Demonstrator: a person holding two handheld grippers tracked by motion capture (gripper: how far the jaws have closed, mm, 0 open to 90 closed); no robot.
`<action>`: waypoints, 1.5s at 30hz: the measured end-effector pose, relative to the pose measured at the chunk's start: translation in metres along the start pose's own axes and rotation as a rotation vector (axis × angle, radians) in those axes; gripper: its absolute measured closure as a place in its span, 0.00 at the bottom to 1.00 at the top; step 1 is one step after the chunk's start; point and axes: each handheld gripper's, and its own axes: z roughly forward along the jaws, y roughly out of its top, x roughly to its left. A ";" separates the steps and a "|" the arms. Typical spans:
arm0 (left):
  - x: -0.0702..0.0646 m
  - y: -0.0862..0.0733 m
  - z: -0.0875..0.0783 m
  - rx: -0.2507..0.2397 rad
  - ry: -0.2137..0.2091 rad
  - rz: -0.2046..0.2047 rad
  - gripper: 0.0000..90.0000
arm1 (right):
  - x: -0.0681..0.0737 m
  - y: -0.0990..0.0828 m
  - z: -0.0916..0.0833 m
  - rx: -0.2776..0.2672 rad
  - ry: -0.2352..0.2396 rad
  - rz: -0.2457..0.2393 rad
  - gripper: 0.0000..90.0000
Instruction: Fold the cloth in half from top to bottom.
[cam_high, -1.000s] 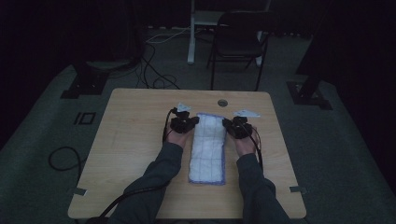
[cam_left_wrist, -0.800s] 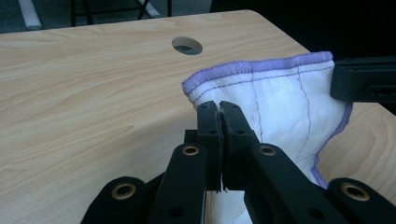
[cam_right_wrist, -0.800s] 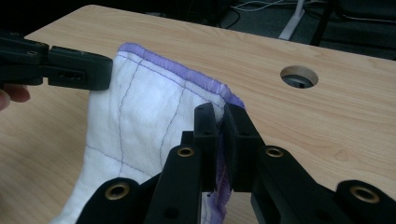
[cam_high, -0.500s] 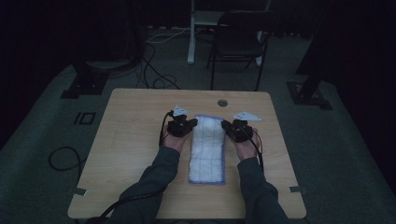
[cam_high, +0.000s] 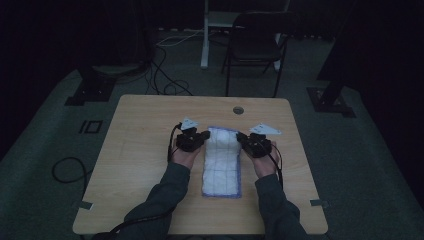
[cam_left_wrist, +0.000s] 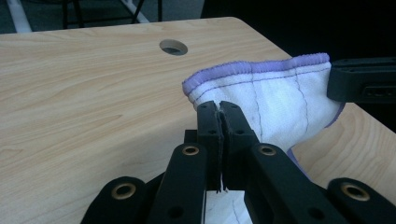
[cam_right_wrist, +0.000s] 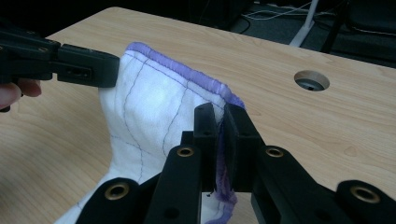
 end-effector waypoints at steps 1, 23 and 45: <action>-0.001 -0.001 -0.001 -0.002 -0.002 0.001 0.98 | 0.001 -0.001 -0.001 -0.001 0.003 -0.003 0.95; -0.009 -0.015 -0.019 -0.020 -0.039 -0.014 0.98 | 0.011 -0.014 -0.015 -0.005 0.030 -0.017 0.94; -0.015 -0.038 -0.030 -0.029 -0.057 -0.037 0.98 | 0.021 -0.028 -0.023 -0.001 0.049 -0.024 0.94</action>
